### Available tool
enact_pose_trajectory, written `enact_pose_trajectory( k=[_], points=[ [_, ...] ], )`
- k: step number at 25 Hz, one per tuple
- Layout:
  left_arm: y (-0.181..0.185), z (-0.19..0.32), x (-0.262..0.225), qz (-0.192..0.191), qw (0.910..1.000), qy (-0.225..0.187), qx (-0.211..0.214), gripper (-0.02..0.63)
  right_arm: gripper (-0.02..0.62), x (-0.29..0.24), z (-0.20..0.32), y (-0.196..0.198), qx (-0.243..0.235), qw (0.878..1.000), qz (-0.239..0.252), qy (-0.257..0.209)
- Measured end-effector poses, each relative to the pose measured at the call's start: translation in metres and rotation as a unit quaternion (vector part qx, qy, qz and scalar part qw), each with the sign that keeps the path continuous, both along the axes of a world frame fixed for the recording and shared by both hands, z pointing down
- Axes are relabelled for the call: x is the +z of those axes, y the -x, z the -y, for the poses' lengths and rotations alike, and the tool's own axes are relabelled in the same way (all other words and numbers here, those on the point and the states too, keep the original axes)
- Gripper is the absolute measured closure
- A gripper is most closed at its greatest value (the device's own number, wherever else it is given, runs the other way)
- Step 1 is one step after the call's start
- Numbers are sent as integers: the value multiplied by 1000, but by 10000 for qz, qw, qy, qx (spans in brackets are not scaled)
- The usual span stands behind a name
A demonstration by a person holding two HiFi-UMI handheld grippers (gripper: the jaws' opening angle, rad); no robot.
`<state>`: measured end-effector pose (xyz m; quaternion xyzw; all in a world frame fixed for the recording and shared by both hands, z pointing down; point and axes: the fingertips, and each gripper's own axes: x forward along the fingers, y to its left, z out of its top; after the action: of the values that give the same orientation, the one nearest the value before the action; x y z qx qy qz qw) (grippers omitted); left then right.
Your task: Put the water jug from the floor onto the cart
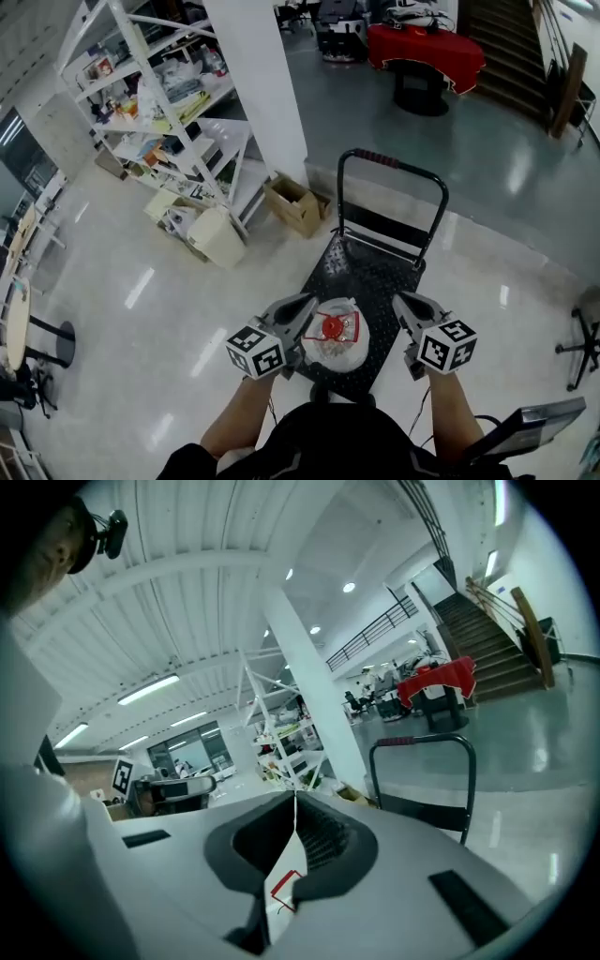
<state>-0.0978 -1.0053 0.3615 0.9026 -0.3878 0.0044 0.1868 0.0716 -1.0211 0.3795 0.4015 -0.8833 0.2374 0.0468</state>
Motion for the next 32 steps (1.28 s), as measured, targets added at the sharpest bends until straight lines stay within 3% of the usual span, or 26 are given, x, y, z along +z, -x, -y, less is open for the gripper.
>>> enact_pose_trajectory(
  k=[7, 14, 21, 28, 32],
  points=[
    [-40, -47, -13, 340, 9990, -179, 222, 604, 592, -14, -46, -30, -41, 9993, 157, -323],
    [-44, -83, -27, 440, 9982, -299, 261, 604, 592, -29, -80, -38, 121, 9978, 440, -475],
    [-39, -153, -48, 259, 9953, -627, 696, 604, 592, -54, -161, -22, 542, 9957, 65, -754],
    [-23, -228, -48, 63, 9923, -628, 1063, 604, 592, -37, -271, 19, 913, 9943, -90, -542],
    [-25, -282, -54, 176, 9879, -836, 1296, 604, 592, -42, -325, 16, 1054, 9927, -80, -580]
  ],
)
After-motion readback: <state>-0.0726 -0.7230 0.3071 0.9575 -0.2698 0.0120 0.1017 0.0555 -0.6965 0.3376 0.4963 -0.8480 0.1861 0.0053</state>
